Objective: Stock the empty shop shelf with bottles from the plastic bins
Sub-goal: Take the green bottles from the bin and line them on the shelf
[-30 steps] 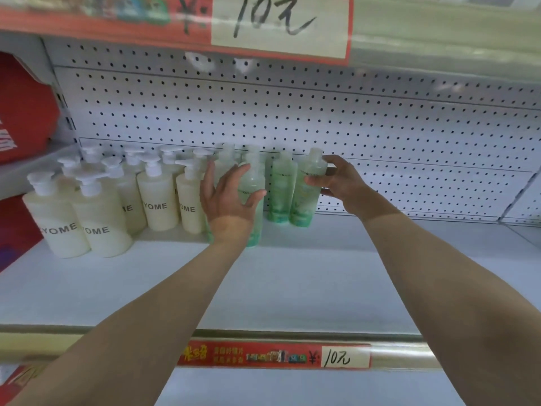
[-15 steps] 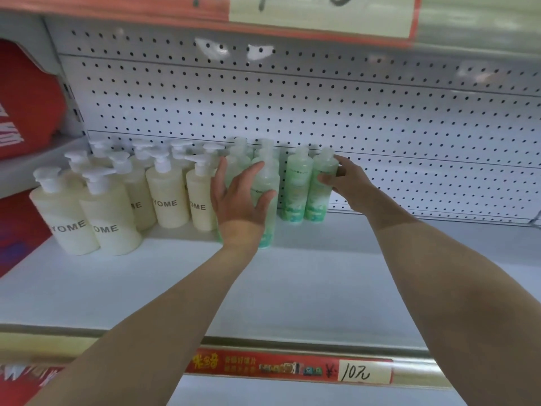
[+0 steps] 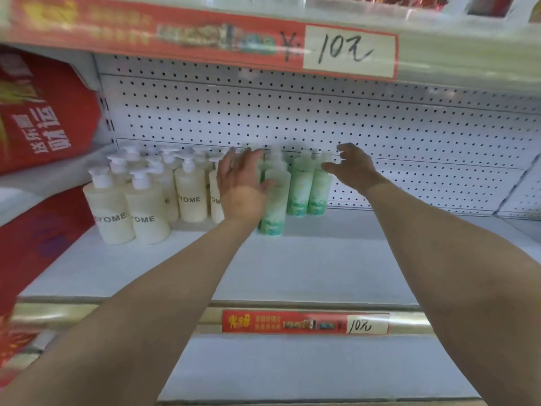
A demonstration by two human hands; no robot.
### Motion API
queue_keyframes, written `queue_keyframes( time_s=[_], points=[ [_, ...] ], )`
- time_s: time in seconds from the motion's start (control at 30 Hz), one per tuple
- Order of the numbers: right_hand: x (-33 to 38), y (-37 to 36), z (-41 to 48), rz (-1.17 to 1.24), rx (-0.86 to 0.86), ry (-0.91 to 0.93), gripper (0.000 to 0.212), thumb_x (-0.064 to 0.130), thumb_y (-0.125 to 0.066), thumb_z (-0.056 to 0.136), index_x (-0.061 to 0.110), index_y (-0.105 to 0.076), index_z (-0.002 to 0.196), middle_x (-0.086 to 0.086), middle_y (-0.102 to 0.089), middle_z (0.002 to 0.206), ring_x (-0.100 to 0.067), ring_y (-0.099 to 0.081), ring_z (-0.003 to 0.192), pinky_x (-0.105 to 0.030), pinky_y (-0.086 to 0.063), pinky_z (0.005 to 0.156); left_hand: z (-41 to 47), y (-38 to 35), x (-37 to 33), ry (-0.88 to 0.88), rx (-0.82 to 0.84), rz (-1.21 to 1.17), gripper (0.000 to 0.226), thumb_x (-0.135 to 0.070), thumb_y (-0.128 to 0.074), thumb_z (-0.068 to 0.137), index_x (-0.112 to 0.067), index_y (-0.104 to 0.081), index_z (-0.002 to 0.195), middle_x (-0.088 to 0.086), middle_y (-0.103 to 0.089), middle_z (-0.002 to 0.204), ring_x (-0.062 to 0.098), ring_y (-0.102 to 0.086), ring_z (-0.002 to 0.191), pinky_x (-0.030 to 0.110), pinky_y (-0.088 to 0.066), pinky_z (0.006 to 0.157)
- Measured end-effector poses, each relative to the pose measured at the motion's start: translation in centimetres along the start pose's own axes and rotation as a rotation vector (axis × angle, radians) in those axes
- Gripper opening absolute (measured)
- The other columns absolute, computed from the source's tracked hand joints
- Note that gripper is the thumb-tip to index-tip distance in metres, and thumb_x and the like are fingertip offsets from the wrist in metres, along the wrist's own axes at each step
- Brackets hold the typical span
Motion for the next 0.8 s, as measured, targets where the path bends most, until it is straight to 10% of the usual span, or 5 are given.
queue_keyframes(
  time_s=[0.3,0.8],
  points=[
    [12.0,-1.3,-10.6,-0.343,0.088,0.226,0.075,0.052,-0.063,0.092,0.028,-0.03,0.155,-0.011,-0.037,0.155,-0.029,-0.04,0.14,-0.037,-0.038,0.11,-0.6,14.5,1.5,0.049,0.071,0.286,0.064,-0.046,-0.064,0.089,-0.029,-0.042,0.147,0.008,-0.033,0.158,0.032,-0.031,0.14,0.044,-0.03,0.112],
    [23.7,-14.3,-29.7,-0.231,0.295,0.336,0.073,0.05,-0.059,0.095,0.017,-0.032,0.155,-0.013,-0.036,0.156,-0.032,-0.045,0.136,-0.041,-0.038,0.109,-12.4,32.7,12.5,0.323,0.217,0.425,0.058,-0.055,-0.056,0.092,-0.023,-0.049,0.14,0.013,-0.043,0.148,0.036,-0.036,0.136,0.047,-0.031,0.11]
  ],
)
Point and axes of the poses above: each hand's wrist, its own z-axis towards the middle knuckle, its own y-axis out of the back of the hand, x = y × z, the point moved 1 cm from there along z, towards the middle knuckle
